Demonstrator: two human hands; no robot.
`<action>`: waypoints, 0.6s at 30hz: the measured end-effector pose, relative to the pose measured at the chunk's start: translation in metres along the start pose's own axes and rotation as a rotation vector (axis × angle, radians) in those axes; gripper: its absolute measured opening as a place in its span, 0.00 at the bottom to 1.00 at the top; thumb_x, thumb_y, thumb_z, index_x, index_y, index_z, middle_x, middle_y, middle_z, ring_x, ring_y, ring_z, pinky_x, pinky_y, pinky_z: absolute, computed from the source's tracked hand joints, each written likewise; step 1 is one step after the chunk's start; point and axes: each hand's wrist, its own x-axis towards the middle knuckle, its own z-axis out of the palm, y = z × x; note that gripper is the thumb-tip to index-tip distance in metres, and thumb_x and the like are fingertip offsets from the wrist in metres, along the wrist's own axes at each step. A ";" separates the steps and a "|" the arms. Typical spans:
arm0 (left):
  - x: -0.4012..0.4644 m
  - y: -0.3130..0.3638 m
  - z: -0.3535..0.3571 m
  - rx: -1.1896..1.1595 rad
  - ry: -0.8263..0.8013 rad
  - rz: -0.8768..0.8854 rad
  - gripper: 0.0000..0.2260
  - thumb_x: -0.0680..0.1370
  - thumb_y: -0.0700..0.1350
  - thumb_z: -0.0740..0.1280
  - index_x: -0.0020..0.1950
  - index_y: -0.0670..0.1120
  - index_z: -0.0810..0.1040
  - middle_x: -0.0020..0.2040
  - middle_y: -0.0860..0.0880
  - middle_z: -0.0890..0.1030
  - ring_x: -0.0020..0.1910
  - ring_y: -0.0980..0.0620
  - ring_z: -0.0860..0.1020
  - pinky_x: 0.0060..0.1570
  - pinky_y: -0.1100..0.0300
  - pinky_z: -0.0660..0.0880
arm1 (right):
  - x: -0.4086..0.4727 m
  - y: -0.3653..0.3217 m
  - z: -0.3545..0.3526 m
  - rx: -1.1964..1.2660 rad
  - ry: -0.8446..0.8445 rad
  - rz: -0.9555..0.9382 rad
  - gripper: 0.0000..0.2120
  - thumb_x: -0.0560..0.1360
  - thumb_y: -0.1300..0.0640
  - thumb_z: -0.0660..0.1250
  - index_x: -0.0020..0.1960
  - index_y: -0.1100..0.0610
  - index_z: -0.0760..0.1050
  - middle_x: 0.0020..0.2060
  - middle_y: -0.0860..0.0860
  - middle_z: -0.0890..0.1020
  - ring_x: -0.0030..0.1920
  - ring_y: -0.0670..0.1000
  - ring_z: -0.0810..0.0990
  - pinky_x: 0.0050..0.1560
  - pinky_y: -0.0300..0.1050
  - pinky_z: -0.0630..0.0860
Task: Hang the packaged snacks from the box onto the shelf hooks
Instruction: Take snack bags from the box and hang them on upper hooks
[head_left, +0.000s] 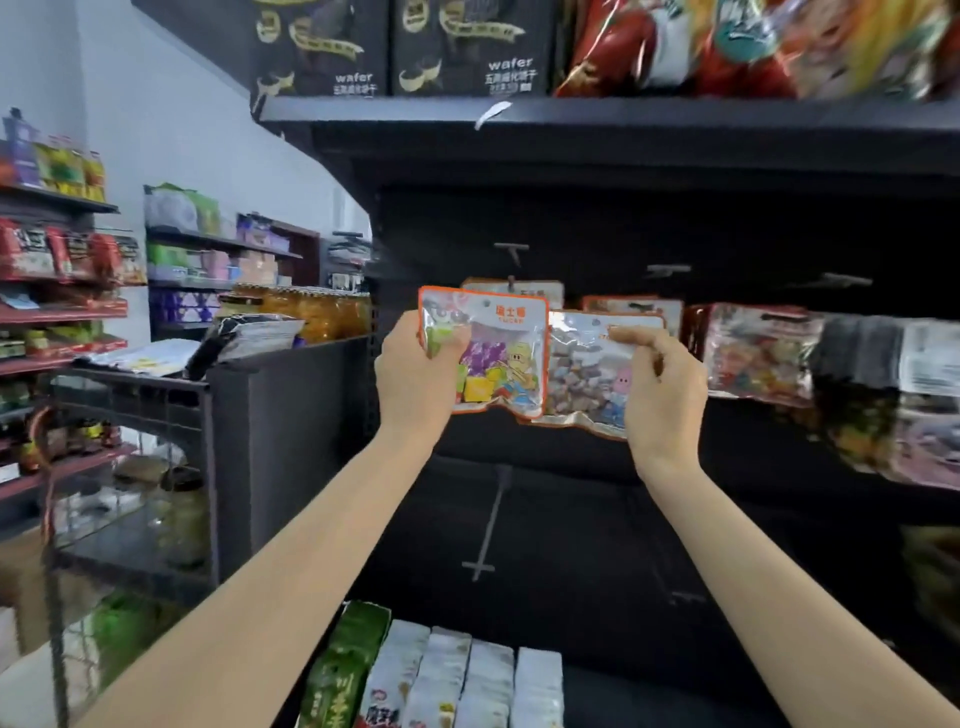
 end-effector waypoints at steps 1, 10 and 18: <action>-0.002 0.003 0.009 -0.005 -0.005 0.006 0.04 0.77 0.45 0.66 0.51 0.48 0.76 0.48 0.51 0.81 0.47 0.54 0.80 0.48 0.49 0.79 | 0.004 0.002 -0.009 0.006 0.009 0.008 0.14 0.80 0.64 0.56 0.54 0.54 0.79 0.36 0.40 0.77 0.25 0.40 0.68 0.34 0.29 0.70; -0.008 0.012 0.048 -0.009 0.009 -0.077 0.03 0.77 0.48 0.65 0.48 0.50 0.75 0.43 0.54 0.80 0.44 0.53 0.80 0.48 0.48 0.79 | 0.022 0.007 -0.034 -0.033 -0.077 -0.018 0.08 0.76 0.59 0.68 0.54 0.51 0.78 0.51 0.40 0.80 0.57 0.42 0.76 0.63 0.48 0.73; 0.007 0.008 0.017 0.110 0.180 -0.162 0.10 0.78 0.50 0.62 0.51 0.45 0.75 0.44 0.50 0.79 0.36 0.56 0.76 0.34 0.60 0.70 | 0.034 -0.009 0.024 -0.005 -0.199 -0.080 0.13 0.77 0.60 0.65 0.61 0.55 0.78 0.56 0.46 0.80 0.57 0.40 0.74 0.56 0.24 0.68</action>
